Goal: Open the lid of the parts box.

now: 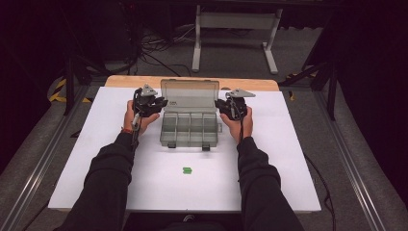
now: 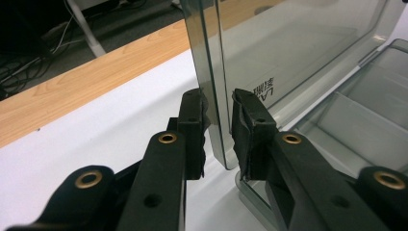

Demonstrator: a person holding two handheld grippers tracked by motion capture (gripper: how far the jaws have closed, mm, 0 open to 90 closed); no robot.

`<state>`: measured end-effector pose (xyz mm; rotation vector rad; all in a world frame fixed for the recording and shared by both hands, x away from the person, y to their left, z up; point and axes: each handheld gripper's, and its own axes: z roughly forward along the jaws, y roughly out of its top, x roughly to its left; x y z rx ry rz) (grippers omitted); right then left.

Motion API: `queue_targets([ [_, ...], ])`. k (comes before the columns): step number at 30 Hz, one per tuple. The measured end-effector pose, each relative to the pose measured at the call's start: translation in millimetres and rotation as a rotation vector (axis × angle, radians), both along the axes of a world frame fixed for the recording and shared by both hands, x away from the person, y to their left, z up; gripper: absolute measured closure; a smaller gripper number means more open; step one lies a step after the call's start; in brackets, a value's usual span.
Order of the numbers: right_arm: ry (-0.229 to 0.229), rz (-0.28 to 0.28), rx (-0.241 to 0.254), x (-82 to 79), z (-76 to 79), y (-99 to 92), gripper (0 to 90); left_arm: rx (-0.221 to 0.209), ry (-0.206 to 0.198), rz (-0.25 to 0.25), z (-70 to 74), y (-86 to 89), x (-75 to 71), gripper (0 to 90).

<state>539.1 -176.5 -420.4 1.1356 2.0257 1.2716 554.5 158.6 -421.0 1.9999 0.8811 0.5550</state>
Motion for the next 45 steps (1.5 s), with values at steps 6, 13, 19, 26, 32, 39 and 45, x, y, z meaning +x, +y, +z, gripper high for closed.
queue_targets([
  [6, 0.028, -0.007, -0.014, 4.0, -12.2, 1.6, 82.5, 0.007, 0.016, 0.013, -5.7, -1.4, 3.5, 75.3],
  [13, 0.052, -0.013, -0.006, 5.7, -20.3, 1.3, 82.3, 0.025, 0.03, 0.025, -11.0, -3.5, 6.2, 75.4],
  [19, 0.069, -0.021, -0.004, 6.5, -24.1, 1.7, 80.6, 0.045, 0.031, 0.041, -14.9, -6.7, 8.9, 74.8],
  [26, 0.078, -0.02, -0.018, 7.2, -23.3, 3.4, 79.7, 0.03, 0.054, 0.044, -17.2, -5.8, 7.6, 75.9],
  [32, 0.078, -0.02, -0.018, 8.0, -24.0, 3.5, 78.6, 0.035, 0.059, 0.052, -19.5, -6.5, 6.1, 75.5],
  [39, 0.082, -0.014, -0.018, 8.8, -23.6, 3.4, 78.4, 0.03, 0.068, 0.053, -21.1, -5.7, 3.5, 76.7],
  [45, 0.083, -0.017, -0.025, 8.7, -23.0, 5.2, 78.1, 0.035, 0.066, 0.055, -21.0, -5.7, 1.3, 76.5],
])
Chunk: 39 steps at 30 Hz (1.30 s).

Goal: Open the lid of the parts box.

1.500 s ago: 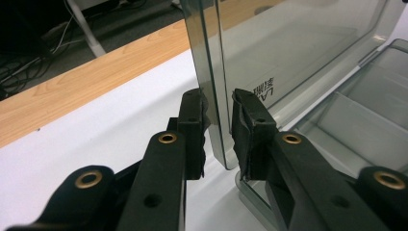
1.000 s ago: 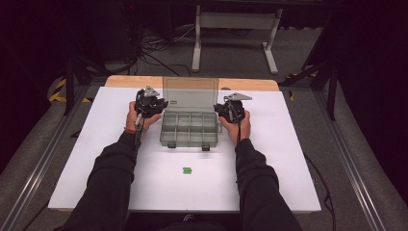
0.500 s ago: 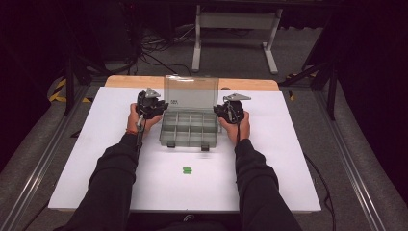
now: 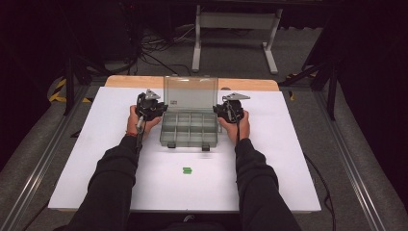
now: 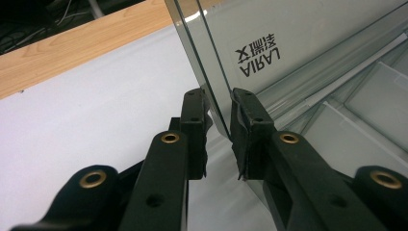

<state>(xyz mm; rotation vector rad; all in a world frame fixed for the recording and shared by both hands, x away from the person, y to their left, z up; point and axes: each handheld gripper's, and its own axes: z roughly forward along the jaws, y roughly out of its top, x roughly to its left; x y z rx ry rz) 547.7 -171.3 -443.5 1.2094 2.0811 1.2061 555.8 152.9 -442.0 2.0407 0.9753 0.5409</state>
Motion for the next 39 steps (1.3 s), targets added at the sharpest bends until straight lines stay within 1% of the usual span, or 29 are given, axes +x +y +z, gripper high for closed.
queue_targets([
  [1, -0.002, 0.0, -0.008, -0.1, 0.1, 0.2, 78.1, 0.007, -0.002, 0.004, 0.3, -0.3, 0.3, 76.6],
  [6, -0.001, -0.002, -0.011, -0.2, 0.5, 0.5, 77.1, 0.036, -0.013, 0.009, 1.6, -2.6, -0.3, 75.4],
  [11, -0.013, -0.014, -0.042, -0.4, 1.0, 2.2, 74.1, 0.032, -0.012, 0.02, 0.7, -3.2, -0.6, 74.3],
  [14, -0.017, -0.014, -0.053, 0.0, 0.9, 3.2, 74.3, 0.039, -0.011, 0.018, 1.2, -3.3, -0.8, 74.6],
  [16, -0.021, -0.017, -0.068, -0.2, 1.2, 3.8, 72.8, 0.053, -0.016, 0.02, 1.8, -3.9, -1.0, 75.2],
  [19, -0.021, -0.022, -0.075, -1.2, 2.2, 3.2, 70.8, 0.051, -0.017, 0.024, 3.1, -3.8, -2.2, 74.3],
  [20, -0.027, -0.018, -0.058, -2.7, 4.6, 0.7, 70.2, 0.055, -0.022, 0.021, 4.6, -3.2, -2.8, 74.3],
  [21, -0.033, -0.016, -0.053, -3.2, 5.5, 0.1, 70.4, 0.054, -0.029, 0.024, 5.3, -2.8, -3.2, 74.4],
  [22, -0.033, -0.016, -0.053, -3.2, 5.5, 0.1, 70.4, 0.053, -0.024, 0.024, 6.4, -2.6, -4.1, 74.4],
  [23, -0.035, -0.017, -0.058, -4.0, 6.6, -0.2, 70.5, 0.061, -0.032, 0.019, 8.3, -1.8, -5.2, 74.4],
  [25, -0.046, -0.006, -0.063, -6.7, 10.2, -0.9, 70.5, 0.046, -0.04, 0.008, 12.6, 0.5, -7.9, 74.3],
  [27, -0.053, 0.0, -0.07, -9.2, 12.7, -0.6, 70.2, 0.055, -0.056, -0.005, 17.3, 1.8, -10.9, 74.4],
  [29, -0.063, 0.014, -0.075, -14.0, 16.2, -0.5, 69.9, 0.048, -0.074, -0.027, 23.5, 2.9, -16.5, 74.4],
  [30, -0.07, 0.023, -0.076, -16.1, 17.7, -0.2, 69.7, 0.053, -0.084, -0.04, 26.4, 3.2, -19.3, 74.3],
  [32, -0.082, 0.04, -0.079, -21.2, 20.8, -0.5, 69.5, 0.052, -0.104, -0.064, 31.1, 3.4, -25.5, 74.1],
  [33, -0.087, 0.049, -0.071, -24.3, 22.6, -0.7, 69.5, 0.048, -0.113, -0.075, 33.2, 3.7, -28.8, 74.1],
  [34, -0.092, 0.061, -0.076, -27.3, 24.3, -1.7, 69.5, 0.048, -0.123, -0.087, 35.2, 4.0, -32.2, 74.0],
  [37, -0.111, 0.083, -0.081, -36.8, 29.3, -5.6, 69.1, 0.066, -0.145, -0.114, 40.1, 5.3, -41.2, 73.4],
  [39, -0.124, 0.094, -0.069, -43.0, 32.8, -9.4, 68.8, 0.066, -0.152, -0.133, 42.9, 5.8, -47.6, 73.0],
])
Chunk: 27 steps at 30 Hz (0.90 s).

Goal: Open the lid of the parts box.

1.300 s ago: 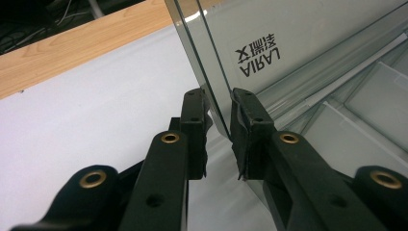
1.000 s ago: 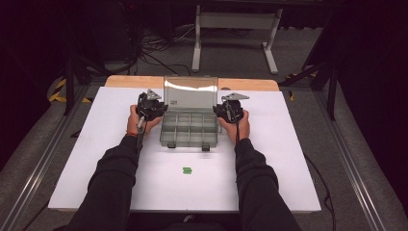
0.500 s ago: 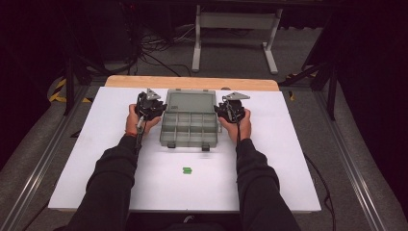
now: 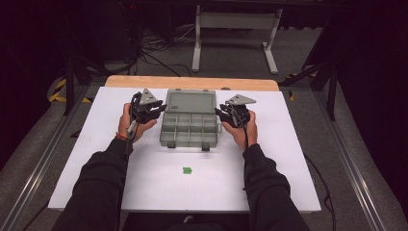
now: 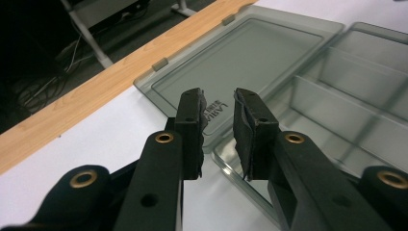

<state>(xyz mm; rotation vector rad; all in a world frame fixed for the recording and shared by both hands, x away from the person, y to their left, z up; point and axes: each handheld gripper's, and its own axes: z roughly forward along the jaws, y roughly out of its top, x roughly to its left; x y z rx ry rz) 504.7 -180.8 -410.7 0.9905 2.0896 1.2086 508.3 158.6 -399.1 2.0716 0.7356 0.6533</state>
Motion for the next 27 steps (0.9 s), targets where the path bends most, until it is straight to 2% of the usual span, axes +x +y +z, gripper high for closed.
queue_targets([
  [4, -0.014, 0.022, 0.034, -12.6, 4.6, -8.8, 67.9, -0.015, -0.029, -0.04, 6.4, 3.1, -14.0, 71.9],
  [7, -0.029, 0.039, 0.023, -20.8, 6.5, -13.1, 66.9, -0.021, -0.049, -0.067, 9.9, 5.7, -22.1, 70.7],
  [13, -0.067, 0.093, 0.034, -39.7, 9.5, -19.7, 66.0, -0.018, -0.091, -0.112, 10.4, 10.3, -40.2, 68.9],
  [21, -0.088, 0.135, 0.028, -59.8, 11.5, -25.9, 63.7, -0.03, -0.104, -0.118, 2.4, 22.9, -58.2, 59.0],
  [25, -0.091, 0.149, 0.026, -68.7, 11.3, -29.0, 60.5, -0.036, -0.121, -0.107, 2.1, 31.5, -68.6, 50.5],
  [27, -0.094, 0.157, 0.024, -73.4, 11.7, -29.3, 58.8, -0.034, -0.136, -0.12, 2.4, 34.0, -74.2, 48.2],
])
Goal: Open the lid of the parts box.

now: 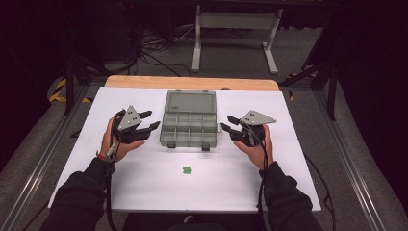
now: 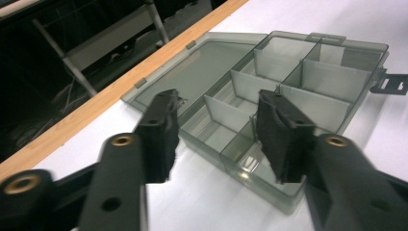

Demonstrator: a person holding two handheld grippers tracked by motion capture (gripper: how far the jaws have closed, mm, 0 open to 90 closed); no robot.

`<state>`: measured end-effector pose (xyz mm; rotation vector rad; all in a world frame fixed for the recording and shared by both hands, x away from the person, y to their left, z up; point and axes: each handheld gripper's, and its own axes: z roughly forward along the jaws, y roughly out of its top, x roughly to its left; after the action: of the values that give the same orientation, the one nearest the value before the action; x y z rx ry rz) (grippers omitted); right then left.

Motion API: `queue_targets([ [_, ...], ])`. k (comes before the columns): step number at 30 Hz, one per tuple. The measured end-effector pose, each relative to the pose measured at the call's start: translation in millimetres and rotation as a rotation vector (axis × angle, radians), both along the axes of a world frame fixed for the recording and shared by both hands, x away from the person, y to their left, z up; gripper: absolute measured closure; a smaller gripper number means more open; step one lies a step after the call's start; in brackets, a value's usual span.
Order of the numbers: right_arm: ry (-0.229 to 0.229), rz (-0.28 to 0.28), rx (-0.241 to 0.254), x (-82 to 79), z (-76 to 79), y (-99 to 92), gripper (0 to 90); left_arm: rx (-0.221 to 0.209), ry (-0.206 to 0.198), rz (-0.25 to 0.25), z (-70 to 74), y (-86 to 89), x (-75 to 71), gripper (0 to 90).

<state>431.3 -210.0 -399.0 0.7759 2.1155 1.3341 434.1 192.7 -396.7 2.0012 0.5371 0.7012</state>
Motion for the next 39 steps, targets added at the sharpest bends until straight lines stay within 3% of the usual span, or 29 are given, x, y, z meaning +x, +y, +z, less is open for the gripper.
queue_targets([
  [5, -0.03, 0.011, -0.033, -12.0, 3.0, -0.4, 53.0, 0.028, -0.012, -0.011, -2.8, 0.2, -12.4, 40.0],
  [11, -0.047, 0.011, -0.042, -24.1, 3.6, -4.7, 42.9, 0.021, -0.009, -0.028, -7.7, 1.4, -22.8, 28.6],
  [13, -0.049, 0.012, -0.045, -28.6, 2.9, -7.4, 40.0, 0.011, -0.004, -0.056, -11.5, 3.3, -30.1, 25.6],
  [18, -0.057, -0.001, -0.03, -39.5, 3.3, -15.3, 26.5, -0.002, 0.003, -0.063, -16.7, 5.4, -37.9, 15.9],
  [20, -0.074, -0.008, -0.04, -44.6, 3.1, -16.9, 21.4, -0.027, 0.008, -0.069, -19.5, 6.7, -42.7, 13.4],
  [30, -0.076, -0.005, -0.095, -63.6, -11.1, -17.5, 9.8, -0.045, 0.044, -0.1, -30.6, 7.4, -63.9, 9.9],
  [38, -0.061, -0.002, -0.117, -78.7, -21.4, -22.2, 8.1, -0.031, 0.09, -0.14, -39.5, 3.3, -71.7, 8.4],
  [39, -0.042, 0.002, -0.108, -82.4, -24.7, -24.7, 7.6, -0.015, 0.091, -0.146, -41.5, 1.0, -73.0, 8.4],
])
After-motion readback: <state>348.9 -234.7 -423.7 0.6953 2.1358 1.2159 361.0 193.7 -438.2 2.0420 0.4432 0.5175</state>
